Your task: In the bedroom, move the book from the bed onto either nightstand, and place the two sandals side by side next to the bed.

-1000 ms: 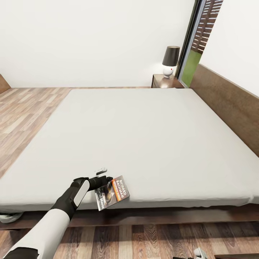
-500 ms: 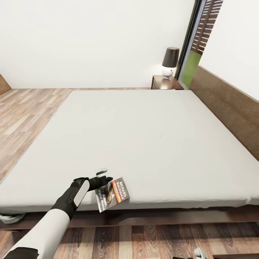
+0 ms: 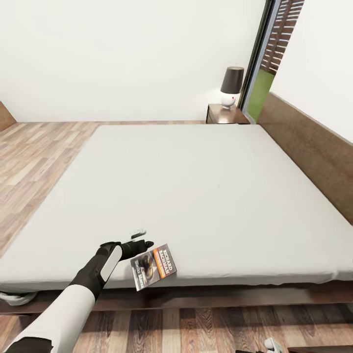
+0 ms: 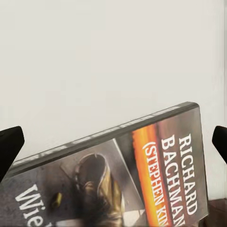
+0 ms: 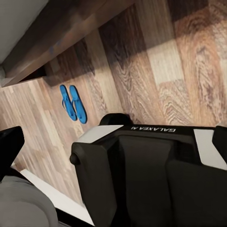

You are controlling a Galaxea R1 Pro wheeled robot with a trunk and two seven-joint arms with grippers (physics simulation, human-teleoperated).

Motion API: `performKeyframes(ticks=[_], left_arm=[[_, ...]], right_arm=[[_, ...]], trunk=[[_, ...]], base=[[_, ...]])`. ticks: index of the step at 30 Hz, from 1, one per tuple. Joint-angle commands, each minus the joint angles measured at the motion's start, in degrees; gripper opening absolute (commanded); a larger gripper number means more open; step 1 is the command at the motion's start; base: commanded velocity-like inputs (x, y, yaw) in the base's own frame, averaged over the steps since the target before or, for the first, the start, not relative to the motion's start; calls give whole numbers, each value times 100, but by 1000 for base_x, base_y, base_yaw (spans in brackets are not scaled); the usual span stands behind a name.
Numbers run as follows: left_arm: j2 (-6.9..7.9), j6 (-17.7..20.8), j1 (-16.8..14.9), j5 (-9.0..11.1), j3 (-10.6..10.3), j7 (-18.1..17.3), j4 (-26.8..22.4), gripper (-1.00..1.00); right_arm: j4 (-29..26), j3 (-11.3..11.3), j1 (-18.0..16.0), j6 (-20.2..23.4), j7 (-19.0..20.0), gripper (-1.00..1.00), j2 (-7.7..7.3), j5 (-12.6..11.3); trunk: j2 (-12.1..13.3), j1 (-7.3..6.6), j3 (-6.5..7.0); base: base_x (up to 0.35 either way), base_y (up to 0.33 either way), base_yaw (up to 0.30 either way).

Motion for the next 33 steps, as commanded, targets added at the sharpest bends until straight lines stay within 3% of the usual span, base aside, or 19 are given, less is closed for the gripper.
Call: performKeyframes(ticks=[1,20,22,25,26,29,33], left_arm=[[0,24,-2,-2,2,-11,-4,100],[17,29,-2,9,9,-73,-11,100],[30,31,-2,26,17,-315,-9,100],[81,37,-2,88,80,-964,-6,100],[167,46,-2,104,102,-1349,-5,100],[258,67,-2,119,114,-2007,-5,100],[294,92,-2,121,116,-2412,-1,100]], right_arm=[[1,-4,-2,52,10,100,-1,-38],[1,-4,-2,52,10,100,0,-38],[1,-4,-2,52,8,100,1,-38],[1,-4,-2,52,6,100,0,-38],[1,-4,-2,52,4,100,-1,-38],[1,-4,-2,52,3,100,-1,-38],[1,-4,-2,52,-4,100,-1,-38]], trunk=[[40,-23,15],[802,-440,356],[882,-484,392],[1002,-550,446],[1042,-572,464],[1163,-638,517],[1323,-726,589]], base=[[0,0,0],[0,0,0],[0,0,0],[0,0,0],[0,0,0],[0,0,0],[0,0,0]])
